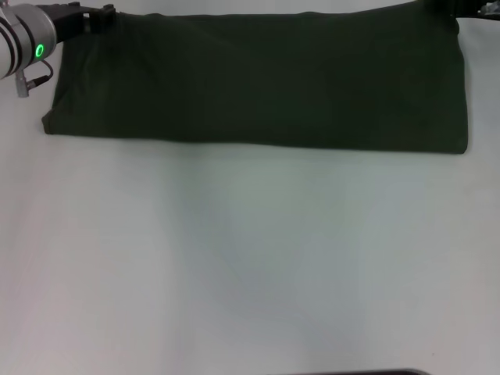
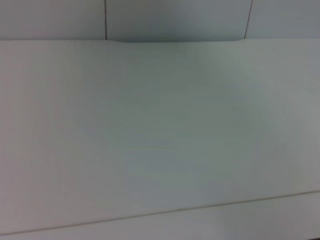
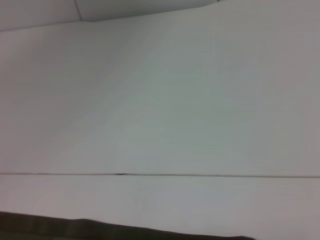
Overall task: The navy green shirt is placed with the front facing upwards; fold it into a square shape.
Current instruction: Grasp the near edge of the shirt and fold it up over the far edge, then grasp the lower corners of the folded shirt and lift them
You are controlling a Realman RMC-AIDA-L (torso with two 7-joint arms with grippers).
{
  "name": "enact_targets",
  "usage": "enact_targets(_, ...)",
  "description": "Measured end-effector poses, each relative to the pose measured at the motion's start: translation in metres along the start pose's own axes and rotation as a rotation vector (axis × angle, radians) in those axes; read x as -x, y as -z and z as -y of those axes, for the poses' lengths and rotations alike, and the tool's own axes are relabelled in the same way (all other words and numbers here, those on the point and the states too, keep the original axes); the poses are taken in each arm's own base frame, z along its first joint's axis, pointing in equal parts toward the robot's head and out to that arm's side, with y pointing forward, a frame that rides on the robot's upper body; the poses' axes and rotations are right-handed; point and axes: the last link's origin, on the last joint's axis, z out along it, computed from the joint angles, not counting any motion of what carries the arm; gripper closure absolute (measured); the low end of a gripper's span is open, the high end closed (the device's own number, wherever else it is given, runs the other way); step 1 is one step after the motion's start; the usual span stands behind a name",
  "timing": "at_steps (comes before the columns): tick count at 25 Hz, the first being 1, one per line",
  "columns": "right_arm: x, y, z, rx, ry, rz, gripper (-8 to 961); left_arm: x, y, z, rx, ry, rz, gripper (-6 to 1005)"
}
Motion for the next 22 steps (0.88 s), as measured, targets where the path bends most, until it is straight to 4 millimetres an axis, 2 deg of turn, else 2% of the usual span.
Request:
enact_targets(1, 0.000, 0.001, 0.003, -0.006, -0.003, 0.002, 555, 0.000, 0.000, 0.000, -0.001, 0.002, 0.000, 598)
enact_targets(3, 0.000, 0.004, 0.008, -0.020, -0.012, 0.009, 494, 0.001, 0.000, 0.001, -0.002, 0.011, -0.003, 379)
enact_targets(10, -0.003, 0.021, 0.031, -0.057, -0.074, 0.059, 294, 0.005, 0.003, 0.002, 0.014, 0.044, -0.006, 234)
enact_targets(14, -0.006, 0.035, 0.030, -0.001, -0.090, 0.108, 302, 0.008, 0.004, -0.004, 0.072, 0.057, 0.001, 151)
enact_targets(19, -0.013, 0.052, 0.017, 0.145, -0.073, 0.191, 311, 0.008, 0.012, -0.007, 0.156, 0.077, -0.008, 89)
enact_targets(22, -0.022, 0.054, 0.012, 0.202, -0.091, 0.186, 334, 0.008, 0.021, -0.010, 0.238, 0.102, -0.036, 89)
